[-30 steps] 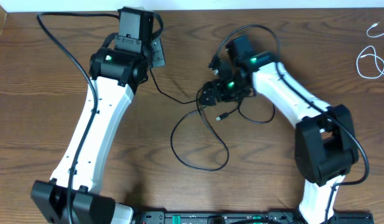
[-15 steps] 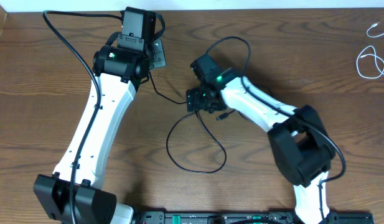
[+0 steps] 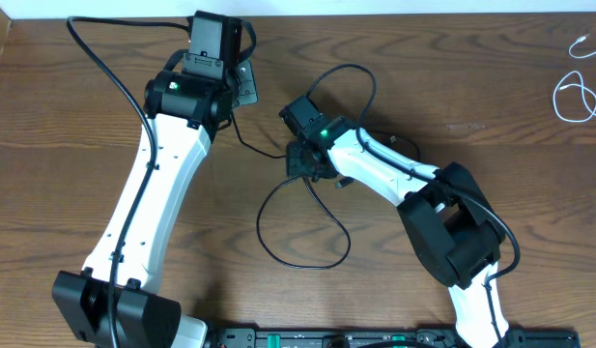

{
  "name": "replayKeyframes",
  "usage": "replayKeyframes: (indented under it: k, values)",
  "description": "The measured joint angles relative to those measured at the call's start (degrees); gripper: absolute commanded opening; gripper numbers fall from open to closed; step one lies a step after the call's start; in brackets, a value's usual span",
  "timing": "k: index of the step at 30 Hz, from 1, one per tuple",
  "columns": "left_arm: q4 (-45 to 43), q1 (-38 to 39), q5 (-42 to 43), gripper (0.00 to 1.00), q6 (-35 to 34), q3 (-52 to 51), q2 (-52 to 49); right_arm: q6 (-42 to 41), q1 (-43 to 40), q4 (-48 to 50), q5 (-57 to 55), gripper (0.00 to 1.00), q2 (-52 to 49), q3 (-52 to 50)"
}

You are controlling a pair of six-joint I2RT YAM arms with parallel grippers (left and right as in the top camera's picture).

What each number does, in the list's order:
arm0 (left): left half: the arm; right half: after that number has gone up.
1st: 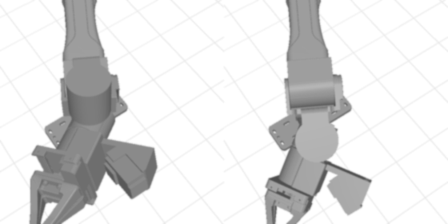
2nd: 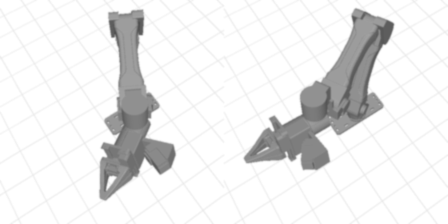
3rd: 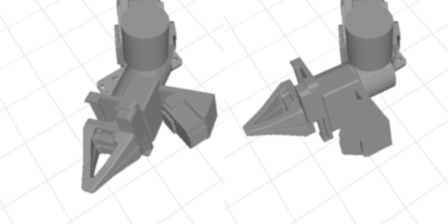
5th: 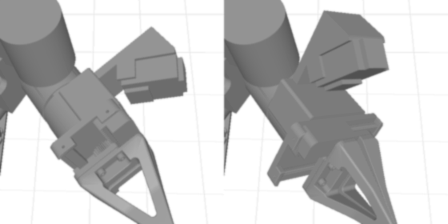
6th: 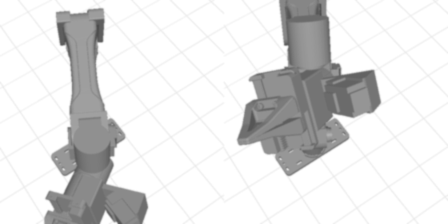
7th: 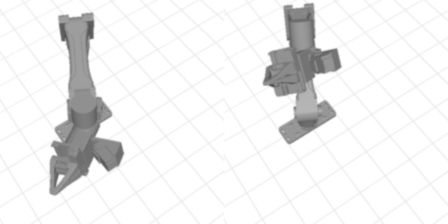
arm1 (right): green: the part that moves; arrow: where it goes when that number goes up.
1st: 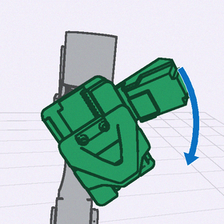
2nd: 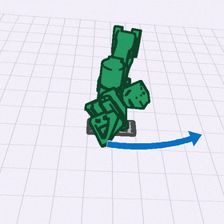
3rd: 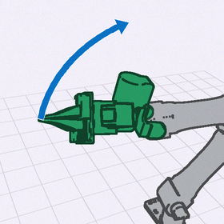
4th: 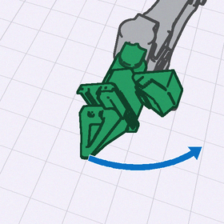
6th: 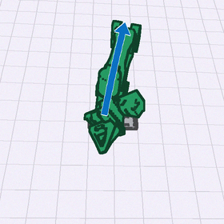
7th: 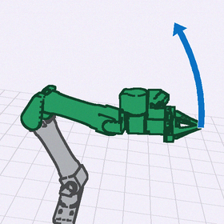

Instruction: Untangle cables

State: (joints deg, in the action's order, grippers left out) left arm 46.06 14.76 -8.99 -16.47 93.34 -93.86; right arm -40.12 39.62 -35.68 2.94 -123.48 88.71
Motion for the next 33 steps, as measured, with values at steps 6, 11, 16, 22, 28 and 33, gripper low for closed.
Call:
replayKeyframes:
  k: [6,11,16,22,28,33]
  values:
    - [0.0,0.0,0.0,0.08,0.0,0.0,0.0,-1.4,0.3,1.9,-1.3,0.21,-1.6,0.5]
    - [0.0,0.0,0.0,0.08,0.0,0.0,0.0,-2.3,0.3,1.5,-1.3,0.01,-2.1,1.0]
    - [-0.8,0.0,-0.1,0.08,0.3,0.0,0.0,1.1,-0.3,-0.7,0.2,0.01,-1.7,1.2]
    - [-3.0,-1.6,-0.8,0.08,0.9,0.0,0.0,11.8,-2.2,-5.2,2.0,0.01,2.5,-0.4]
    - [-3.8,-3.9,-1.6,0.08,1.3,0.0,0.0,22.9,-5.5,-8.3,2.6,0.01,19.5,-0.7]
    - [-3.7,-4.1,-1.7,0.08,1.3,0.0,0.0,27.0,-10.8,-8.2,2.8,0.01,34.8,-0.4]
